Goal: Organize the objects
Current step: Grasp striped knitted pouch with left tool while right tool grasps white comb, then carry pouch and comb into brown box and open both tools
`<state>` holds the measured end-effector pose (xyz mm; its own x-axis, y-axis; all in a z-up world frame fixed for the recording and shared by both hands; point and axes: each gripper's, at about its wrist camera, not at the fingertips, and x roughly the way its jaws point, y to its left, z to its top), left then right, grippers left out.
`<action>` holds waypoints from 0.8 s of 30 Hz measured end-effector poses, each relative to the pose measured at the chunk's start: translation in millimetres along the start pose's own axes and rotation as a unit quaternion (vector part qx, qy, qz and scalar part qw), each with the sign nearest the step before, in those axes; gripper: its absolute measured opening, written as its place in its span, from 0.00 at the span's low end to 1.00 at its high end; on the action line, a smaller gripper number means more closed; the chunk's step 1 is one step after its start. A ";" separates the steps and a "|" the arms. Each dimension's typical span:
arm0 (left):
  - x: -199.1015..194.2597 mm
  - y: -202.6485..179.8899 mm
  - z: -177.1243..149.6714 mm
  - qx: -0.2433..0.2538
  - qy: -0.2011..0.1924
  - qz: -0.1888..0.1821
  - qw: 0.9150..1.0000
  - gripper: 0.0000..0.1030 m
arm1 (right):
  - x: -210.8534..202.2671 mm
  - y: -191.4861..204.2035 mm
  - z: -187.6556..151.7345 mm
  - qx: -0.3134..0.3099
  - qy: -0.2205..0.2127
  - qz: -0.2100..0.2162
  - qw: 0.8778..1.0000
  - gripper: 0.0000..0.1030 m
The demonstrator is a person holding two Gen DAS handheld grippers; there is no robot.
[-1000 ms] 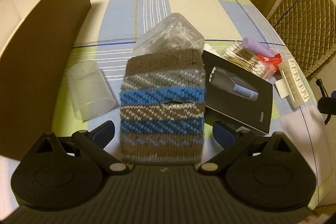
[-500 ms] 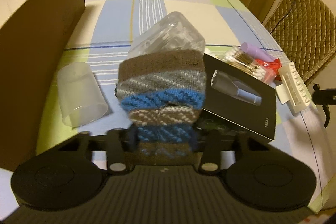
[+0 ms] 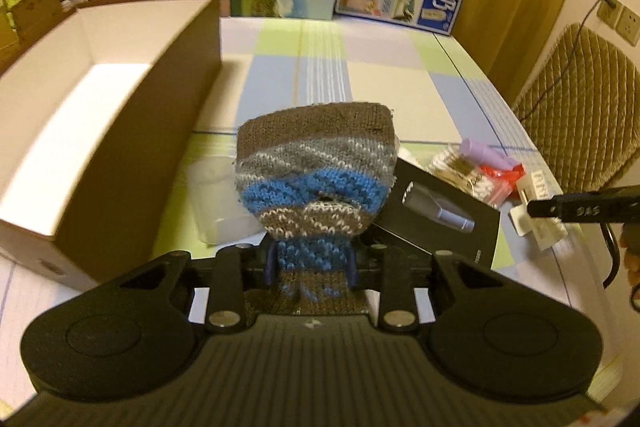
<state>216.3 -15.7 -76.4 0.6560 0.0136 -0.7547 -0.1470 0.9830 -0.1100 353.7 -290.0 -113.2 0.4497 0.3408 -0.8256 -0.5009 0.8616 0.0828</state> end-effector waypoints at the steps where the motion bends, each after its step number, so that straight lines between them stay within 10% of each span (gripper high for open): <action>1: -4.9 0.5 1.1 -0.003 -0.003 0.003 1.000 0.26 | 1.5 0.4 -0.3 -0.002 0.001 0.001 1.000 0.36; 3: -14.8 1.6 3.4 -0.006 -0.010 0.008 1.000 0.26 | 5.3 1.5 -1.6 -0.009 0.007 0.006 1.000 0.25; 15: -67.2 37.7 23.5 -0.029 -0.049 0.035 0.998 0.26 | -46.1 29.4 7.2 0.002 -0.029 0.026 0.999 0.24; 24: -91.6 116.4 50.3 -0.030 -0.063 0.065 0.995 0.26 | -83.2 138.4 25.4 -0.007 -0.067 0.128 0.989 0.24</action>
<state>176.4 106.7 12.5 0.7160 0.1663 -0.6780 -0.2778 0.9589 -0.0581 265.8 -189.6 -18.8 0.4009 0.5947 -0.6968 -0.6204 0.7359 0.2712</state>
